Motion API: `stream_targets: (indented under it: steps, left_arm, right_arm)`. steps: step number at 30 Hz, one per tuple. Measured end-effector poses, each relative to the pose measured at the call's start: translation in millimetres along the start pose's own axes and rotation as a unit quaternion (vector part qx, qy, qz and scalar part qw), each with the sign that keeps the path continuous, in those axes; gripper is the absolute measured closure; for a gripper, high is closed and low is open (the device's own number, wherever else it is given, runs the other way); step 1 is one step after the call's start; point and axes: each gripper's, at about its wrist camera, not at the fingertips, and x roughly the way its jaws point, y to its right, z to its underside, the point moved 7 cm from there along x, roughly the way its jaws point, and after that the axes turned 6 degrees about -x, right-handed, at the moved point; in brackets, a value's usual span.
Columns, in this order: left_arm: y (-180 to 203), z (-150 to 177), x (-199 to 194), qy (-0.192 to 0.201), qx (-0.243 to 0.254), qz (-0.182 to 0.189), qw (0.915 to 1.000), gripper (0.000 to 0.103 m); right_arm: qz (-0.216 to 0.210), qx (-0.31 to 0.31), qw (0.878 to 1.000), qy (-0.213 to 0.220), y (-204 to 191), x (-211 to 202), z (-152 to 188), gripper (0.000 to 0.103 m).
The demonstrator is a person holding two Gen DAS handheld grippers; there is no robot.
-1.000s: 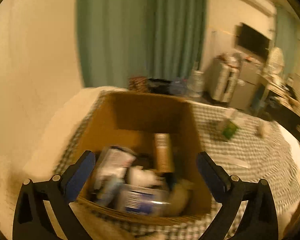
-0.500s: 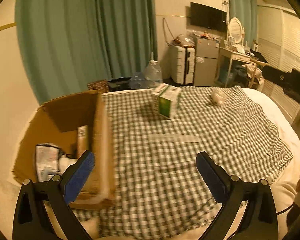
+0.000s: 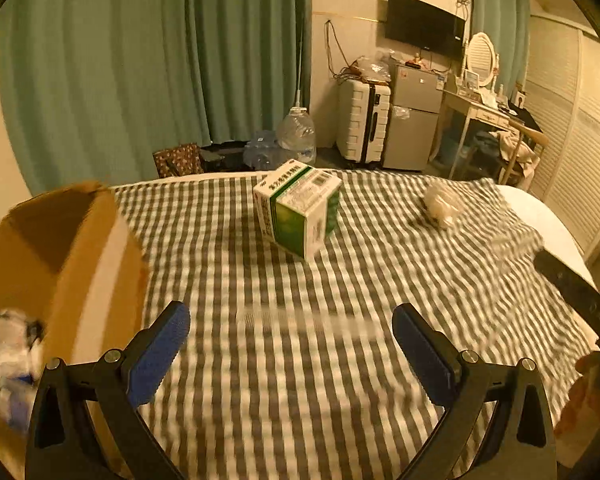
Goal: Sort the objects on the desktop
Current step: 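Move both grippers back toward the green medicine box and lace cloth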
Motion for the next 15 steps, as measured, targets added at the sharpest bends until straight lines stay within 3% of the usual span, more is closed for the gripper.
stream_targets:
  steps: [7,9,15]
  left_arm:
    - [-4.5,-16.1,83.5,-0.009,-0.001,0.013,0.9999,0.0]
    - [-5.1,-19.8,105.1,-0.006,0.008,-0.004,0.9999,0.0]
    - [-7.4,-34.9,141.3,0.016,-0.007,0.007,0.9998,0.0]
  right_arm:
    - [0.009,0.009,0.999,-0.03,17.5,86.2,-7.9,0.016]
    - [0.008,0.012,0.999,-0.029,16.5,103.5,-11.6,0.016]
    - [0.014,-0.003,0.999,-0.029,7.6,156.1,-24.2,0.016]
